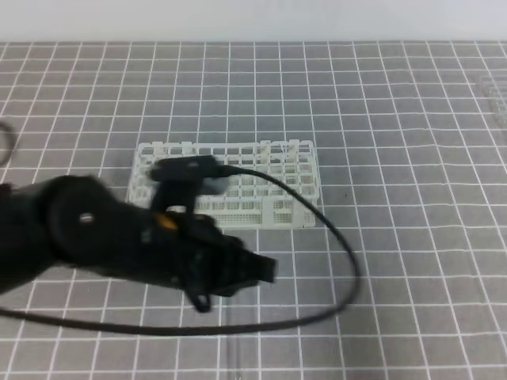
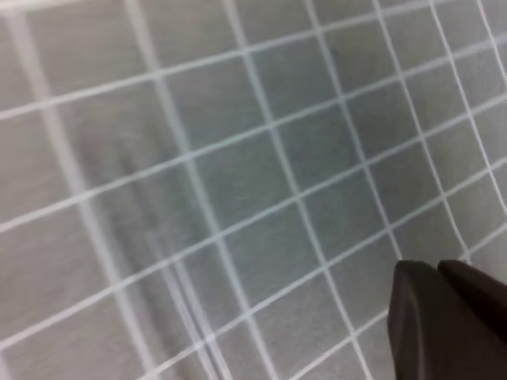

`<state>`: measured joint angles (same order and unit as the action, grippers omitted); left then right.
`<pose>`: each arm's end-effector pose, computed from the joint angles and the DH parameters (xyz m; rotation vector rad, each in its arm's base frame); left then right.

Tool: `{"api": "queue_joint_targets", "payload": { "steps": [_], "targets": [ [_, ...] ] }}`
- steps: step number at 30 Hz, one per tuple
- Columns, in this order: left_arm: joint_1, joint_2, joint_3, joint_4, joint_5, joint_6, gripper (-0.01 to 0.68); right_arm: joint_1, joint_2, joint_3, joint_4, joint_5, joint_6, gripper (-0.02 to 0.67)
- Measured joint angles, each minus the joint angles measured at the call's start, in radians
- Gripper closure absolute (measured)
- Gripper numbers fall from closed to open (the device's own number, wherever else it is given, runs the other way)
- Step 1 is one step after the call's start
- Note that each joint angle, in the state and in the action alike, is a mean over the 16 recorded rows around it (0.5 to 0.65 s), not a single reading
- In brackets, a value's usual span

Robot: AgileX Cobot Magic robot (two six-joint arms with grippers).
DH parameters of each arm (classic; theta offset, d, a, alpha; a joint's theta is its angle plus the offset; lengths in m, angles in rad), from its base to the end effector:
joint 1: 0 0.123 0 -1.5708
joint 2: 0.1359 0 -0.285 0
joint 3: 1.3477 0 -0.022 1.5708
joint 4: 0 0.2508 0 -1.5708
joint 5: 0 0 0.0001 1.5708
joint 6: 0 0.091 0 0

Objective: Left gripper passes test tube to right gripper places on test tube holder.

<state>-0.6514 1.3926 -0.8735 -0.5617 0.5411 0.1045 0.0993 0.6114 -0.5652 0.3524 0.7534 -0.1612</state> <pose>0.2068 -0.1891 0.2540 0.4624 2.5536 -0.7623 0.1066 0.0322 0.2932 -0.1269 2.2521 0.3756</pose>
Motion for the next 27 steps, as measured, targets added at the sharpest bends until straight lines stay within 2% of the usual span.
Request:
{"api": "queue_joint_targets", "payload": {
  "steps": [6,12,18,27],
  "targets": [
    [-0.107,0.125,-0.142,0.179,0.088,-0.157,0.675,0.000,0.000,0.000,0.001,0.005,-0.004,0.670],
    [-0.151,0.198,-0.228,0.353,0.179,-0.277,0.652,0.000,0.000,0.000,0.001,0.009,-0.005,0.670],
    [-0.155,0.242,-0.248,0.422,0.230,-0.312,0.524,0.000,0.000,0.000,0.001,0.014,-0.005,0.670],
    [-0.154,0.294,-0.249,0.429,0.265,-0.363,0.267,0.000,0.000,0.000,0.001,0.023,-0.006,0.670]
  ]
}}
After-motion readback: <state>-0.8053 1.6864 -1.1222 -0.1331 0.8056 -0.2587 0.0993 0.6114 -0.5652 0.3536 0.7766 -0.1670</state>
